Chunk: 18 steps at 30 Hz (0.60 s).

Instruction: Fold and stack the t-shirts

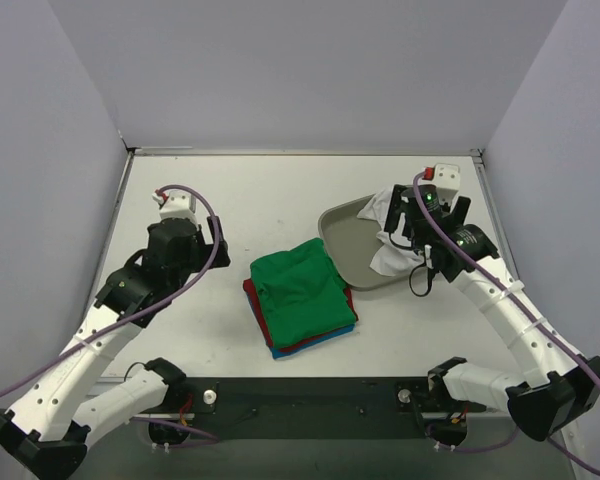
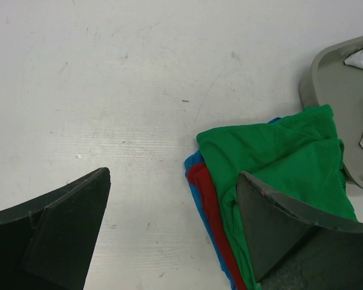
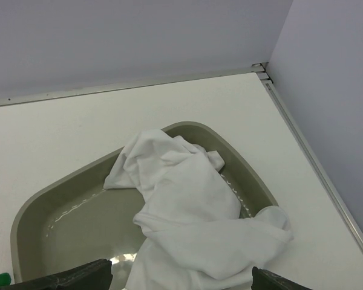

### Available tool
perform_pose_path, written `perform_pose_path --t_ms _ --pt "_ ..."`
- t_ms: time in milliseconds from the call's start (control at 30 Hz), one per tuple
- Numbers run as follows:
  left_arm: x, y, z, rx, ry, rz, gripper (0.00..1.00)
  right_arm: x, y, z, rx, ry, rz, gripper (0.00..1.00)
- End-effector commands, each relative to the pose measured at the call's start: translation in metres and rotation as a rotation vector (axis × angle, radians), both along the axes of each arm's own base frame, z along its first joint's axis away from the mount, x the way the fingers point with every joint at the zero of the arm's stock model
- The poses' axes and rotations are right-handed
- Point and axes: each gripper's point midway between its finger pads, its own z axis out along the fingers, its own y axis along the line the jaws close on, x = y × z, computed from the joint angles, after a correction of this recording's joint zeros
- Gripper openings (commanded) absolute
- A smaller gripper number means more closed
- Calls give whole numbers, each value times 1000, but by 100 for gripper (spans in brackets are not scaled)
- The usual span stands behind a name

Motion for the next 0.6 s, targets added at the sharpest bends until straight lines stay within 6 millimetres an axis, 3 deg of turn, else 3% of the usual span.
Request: perform_pose_path --t_ms 0,100,333,433,567 --pt "6 -2 25 -21 -45 2 95 1 7 -8 -11 37 53 100" --pt "4 -10 25 -55 -50 -36 95 -3 23 -39 19 140 116 100" --pt "2 -15 24 -91 -74 -58 95 -19 36 -108 40 306 109 100" --pt "3 -15 20 -81 -63 -61 95 -30 39 -127 54 351 104 100" --pt "5 -16 14 -65 -48 -59 95 -42 44 -136 82 370 108 100"
